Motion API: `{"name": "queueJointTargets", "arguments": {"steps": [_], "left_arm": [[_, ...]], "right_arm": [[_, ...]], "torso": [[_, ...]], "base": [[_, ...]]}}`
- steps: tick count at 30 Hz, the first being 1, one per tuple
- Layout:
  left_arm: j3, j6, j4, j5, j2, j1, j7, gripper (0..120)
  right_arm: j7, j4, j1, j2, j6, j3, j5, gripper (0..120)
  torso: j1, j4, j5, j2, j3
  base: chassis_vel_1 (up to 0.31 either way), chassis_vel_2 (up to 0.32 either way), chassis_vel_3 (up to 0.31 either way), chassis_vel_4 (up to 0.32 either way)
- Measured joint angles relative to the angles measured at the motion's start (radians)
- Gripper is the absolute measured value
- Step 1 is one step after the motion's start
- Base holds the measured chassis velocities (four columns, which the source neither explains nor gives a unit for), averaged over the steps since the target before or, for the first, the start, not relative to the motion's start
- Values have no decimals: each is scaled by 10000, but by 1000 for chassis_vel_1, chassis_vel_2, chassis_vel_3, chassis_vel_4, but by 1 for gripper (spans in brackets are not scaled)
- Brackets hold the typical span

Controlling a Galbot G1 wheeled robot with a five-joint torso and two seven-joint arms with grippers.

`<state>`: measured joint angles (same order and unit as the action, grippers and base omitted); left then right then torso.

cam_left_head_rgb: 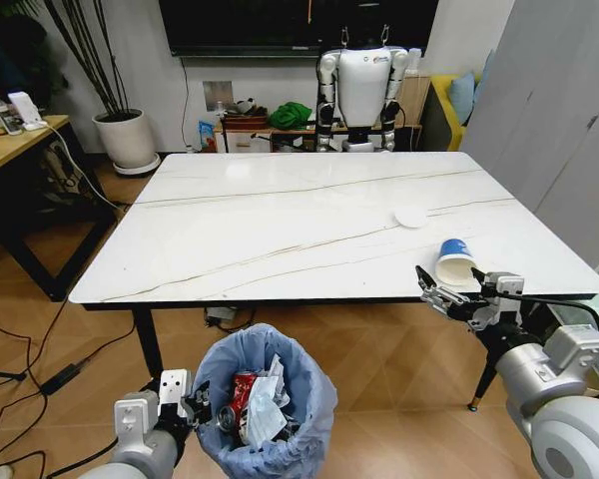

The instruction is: Pick up the trash bin and place the trash from the table into it.

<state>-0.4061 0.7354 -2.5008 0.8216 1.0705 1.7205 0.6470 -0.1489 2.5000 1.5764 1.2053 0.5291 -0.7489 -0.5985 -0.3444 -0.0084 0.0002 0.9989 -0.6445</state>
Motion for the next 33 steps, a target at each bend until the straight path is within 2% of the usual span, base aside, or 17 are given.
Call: {"name": "queueJointTargets", "arguments": {"steps": [26, 33], "left_arm": [[-31, 0, 9, 22, -35, 59, -17, 0], [-14, 0, 9, 14, -21, 64, -16, 0]], "right_arm": [[198, 0, 23, 197, -62, 241, 269, 100], [44, -20, -180, -106, -451, 512, 506, 100]], "torso": [[0, -1, -4, 0, 0], [0, -1, 0, 0, 0]], "base": [[-104, -107, 99, 106], [-74, -73, 82, 75]]}}
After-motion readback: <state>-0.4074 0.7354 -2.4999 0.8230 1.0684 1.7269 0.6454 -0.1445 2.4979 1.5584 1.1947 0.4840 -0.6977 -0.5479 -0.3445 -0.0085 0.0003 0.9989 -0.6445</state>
